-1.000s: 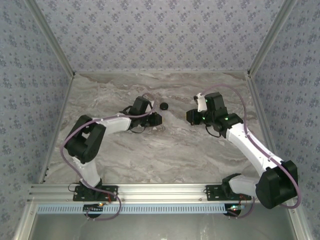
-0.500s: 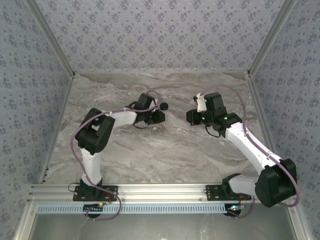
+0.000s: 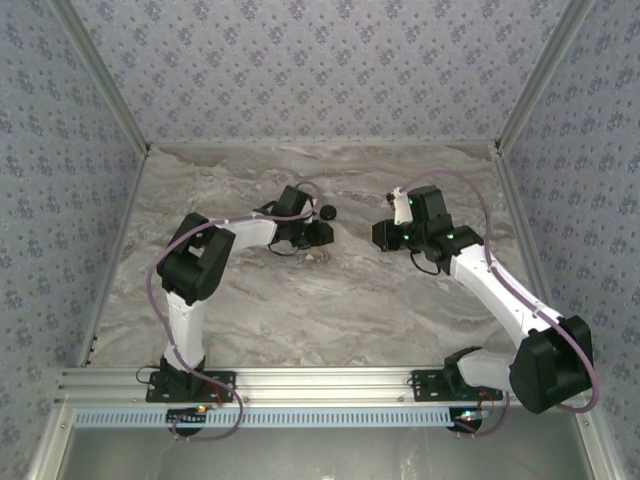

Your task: Insert the wireless bluetooth earbuds into the charging case

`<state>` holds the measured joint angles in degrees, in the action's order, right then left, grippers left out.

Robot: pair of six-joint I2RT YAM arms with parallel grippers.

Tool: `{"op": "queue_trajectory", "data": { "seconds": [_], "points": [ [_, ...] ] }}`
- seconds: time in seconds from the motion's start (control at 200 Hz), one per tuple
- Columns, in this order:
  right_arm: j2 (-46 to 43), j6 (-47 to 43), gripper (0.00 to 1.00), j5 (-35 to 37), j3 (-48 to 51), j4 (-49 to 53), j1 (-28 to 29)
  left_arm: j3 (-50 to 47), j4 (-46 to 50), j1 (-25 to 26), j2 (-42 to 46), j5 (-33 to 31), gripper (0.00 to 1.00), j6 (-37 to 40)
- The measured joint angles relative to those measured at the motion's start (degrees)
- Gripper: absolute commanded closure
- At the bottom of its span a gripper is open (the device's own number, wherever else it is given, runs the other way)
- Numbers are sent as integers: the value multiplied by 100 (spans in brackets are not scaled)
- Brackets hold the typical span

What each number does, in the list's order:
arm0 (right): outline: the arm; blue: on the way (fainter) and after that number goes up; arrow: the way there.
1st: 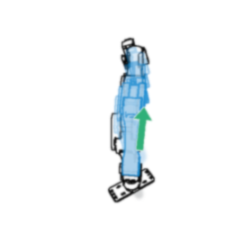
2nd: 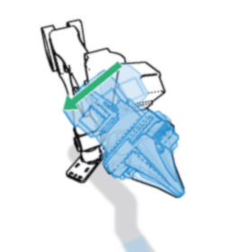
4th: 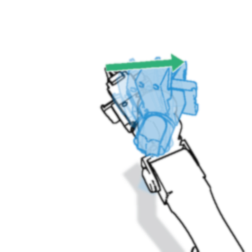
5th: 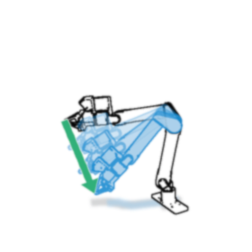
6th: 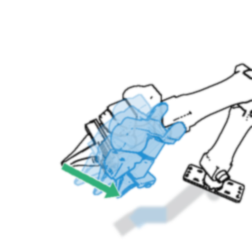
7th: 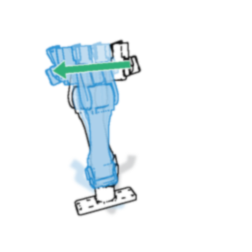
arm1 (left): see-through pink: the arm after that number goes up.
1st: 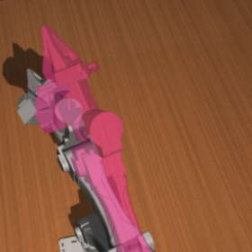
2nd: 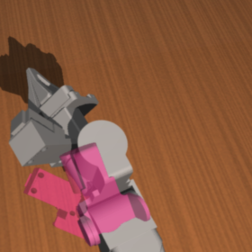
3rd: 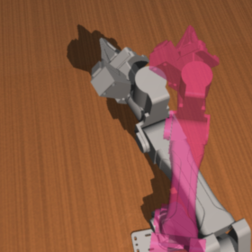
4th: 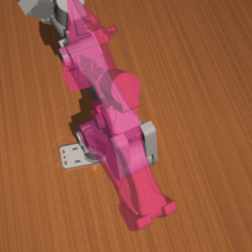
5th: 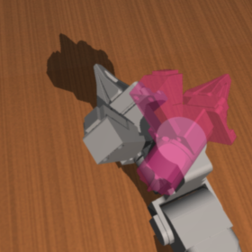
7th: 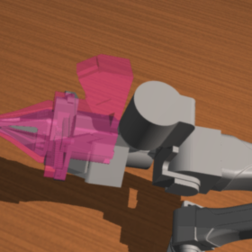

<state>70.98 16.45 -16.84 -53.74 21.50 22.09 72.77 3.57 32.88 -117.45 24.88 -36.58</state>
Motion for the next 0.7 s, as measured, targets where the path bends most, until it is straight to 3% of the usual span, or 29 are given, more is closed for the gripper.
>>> {"op": "queue_trajectory", "data": {
  "seconds": [0.085,0.22,0.435,0.7],
  "points": [
    [20,0,82,24,15,2,0,13,-20,0,11,24,45,35],
    [44,-4,80,127,24,35,0,-11,42,11,129,-133,36,160],
    [50,-92,78,581,24,116,-7,-175,575,0,549,-680,31,509],
    [184,-299,71,1797,98,125,-66,-297,1377,0,1578,-1700,31,1115]
  ]
}}
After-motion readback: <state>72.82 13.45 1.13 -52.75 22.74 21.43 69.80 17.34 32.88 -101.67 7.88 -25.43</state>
